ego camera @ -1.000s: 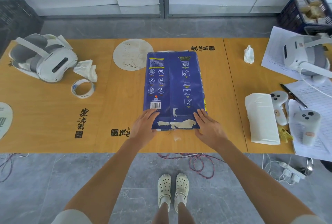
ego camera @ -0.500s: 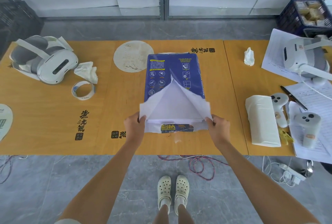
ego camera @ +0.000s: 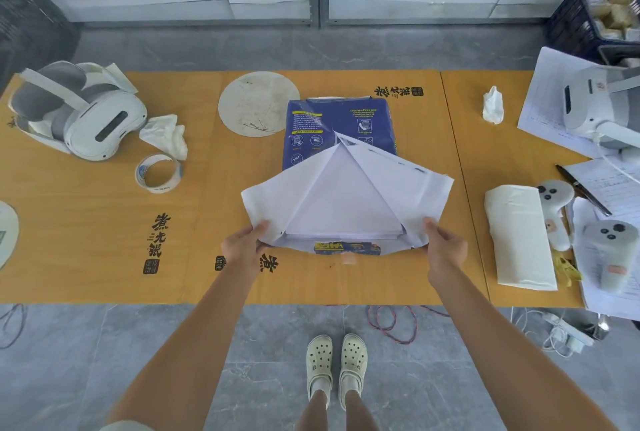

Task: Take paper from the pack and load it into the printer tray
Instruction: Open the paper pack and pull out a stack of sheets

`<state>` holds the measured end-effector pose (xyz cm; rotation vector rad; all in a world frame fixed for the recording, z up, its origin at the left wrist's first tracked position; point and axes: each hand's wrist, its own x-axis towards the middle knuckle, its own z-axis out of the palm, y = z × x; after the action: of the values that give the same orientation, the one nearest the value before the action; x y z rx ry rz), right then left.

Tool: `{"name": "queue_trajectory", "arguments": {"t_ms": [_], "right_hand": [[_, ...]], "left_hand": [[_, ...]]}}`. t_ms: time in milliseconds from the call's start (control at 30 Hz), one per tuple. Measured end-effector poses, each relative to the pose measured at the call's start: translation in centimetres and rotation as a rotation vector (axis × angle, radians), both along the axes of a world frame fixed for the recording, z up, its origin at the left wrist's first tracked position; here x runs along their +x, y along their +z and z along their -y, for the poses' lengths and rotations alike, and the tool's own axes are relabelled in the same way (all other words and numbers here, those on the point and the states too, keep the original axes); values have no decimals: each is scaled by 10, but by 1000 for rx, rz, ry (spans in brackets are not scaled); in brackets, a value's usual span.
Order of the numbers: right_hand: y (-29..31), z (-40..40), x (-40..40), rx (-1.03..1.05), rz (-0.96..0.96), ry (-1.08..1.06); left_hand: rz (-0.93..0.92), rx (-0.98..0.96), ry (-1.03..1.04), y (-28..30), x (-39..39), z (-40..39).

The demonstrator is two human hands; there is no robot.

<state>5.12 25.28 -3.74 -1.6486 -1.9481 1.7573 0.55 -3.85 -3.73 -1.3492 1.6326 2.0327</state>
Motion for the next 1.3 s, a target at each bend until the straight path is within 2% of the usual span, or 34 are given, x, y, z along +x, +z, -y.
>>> {"name": "queue_trajectory", "arguments": {"t_ms": [267,533,667,833,900,1033,1133,1300], "right_hand": [[-7,-4,-11,-76,74,-69],[-7,-9,-13,-96,89,-48],[1,-8,-12,80,107,47],[14,-7,-8,306,93,226],[21,-8,-9,429,98,280],[32,-6,-11,620,71,496],[33,0,-14,609,76,642],[27,10,-14,454,161,754]], "left_hand": [[102,120,124,-5,-3,-1],[103,75,113,-5,-6,-1],[103,-153,-38,4,-7,-4],[144,-430,-107,24,-13,-10],[94,-532,-167,29,-15,-11],[-88,-662,-475,31,-14,-16],[-61,-696,-610,33,-11,-22],[6,-688,-683,35,-7,-27]]}}
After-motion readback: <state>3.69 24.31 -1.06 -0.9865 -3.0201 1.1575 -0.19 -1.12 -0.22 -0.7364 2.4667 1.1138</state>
